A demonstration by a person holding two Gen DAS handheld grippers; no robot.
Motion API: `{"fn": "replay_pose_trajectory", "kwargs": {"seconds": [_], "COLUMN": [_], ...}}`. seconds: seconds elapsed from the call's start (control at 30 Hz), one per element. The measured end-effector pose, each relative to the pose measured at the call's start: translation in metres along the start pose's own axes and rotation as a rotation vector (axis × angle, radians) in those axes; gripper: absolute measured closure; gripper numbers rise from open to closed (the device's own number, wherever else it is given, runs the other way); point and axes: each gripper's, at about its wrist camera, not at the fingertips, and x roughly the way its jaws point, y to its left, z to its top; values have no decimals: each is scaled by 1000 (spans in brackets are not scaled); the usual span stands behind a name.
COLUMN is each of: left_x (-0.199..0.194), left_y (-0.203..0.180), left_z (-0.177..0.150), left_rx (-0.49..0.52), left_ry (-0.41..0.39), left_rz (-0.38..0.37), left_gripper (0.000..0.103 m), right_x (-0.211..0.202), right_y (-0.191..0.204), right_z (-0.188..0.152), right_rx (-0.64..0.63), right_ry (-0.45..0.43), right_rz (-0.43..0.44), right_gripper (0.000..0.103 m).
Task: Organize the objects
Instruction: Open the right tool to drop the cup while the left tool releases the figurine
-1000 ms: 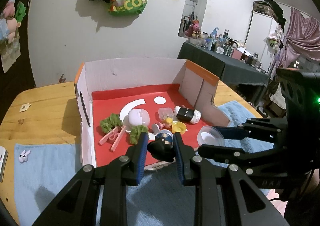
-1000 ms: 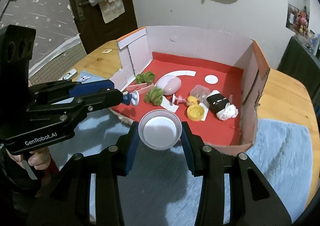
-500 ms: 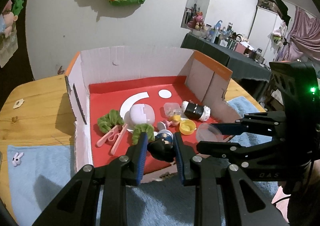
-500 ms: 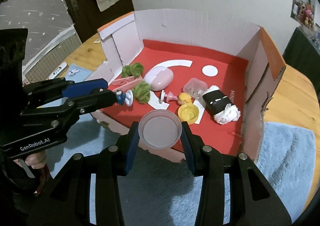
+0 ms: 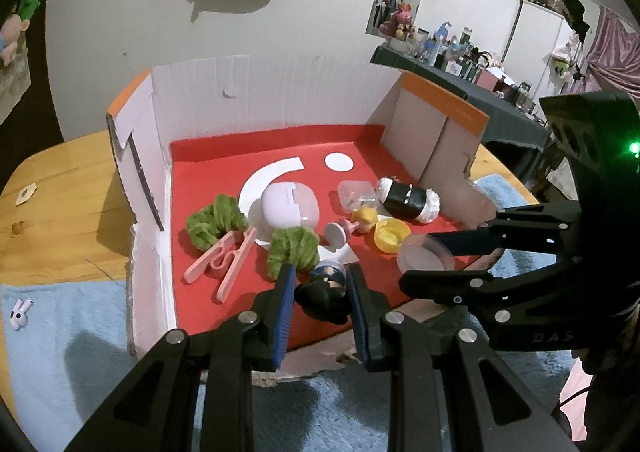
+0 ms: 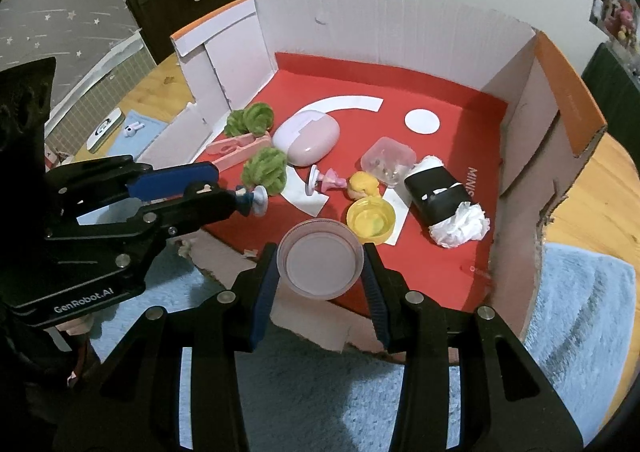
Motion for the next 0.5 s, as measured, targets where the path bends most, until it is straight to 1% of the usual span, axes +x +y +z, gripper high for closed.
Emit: {"fn": "replay_pose_trajectory", "kwargs": {"seconds": [0.2,0.33,0.43,0.5], "left_x": [10,14,20,23], "left_y": [3,5,7,7], "left_z": [0,1,2,3], "left_rx": [-3,-6,-8,-10], "left_ry": [23,33,44,49], "left_rz": [7,16,24,27], "left_gripper": [76,76,76,76], "right_x": [7,8,11,14], "right_y": [-6,-9,-12,-16], "right_z": [2,3,4,5], "right_rx": [10,22,25,38], "right_ry": [24,23,30,35], "right_rz": [5,20,0,10], "right_gripper": [64,64,64,64]}}
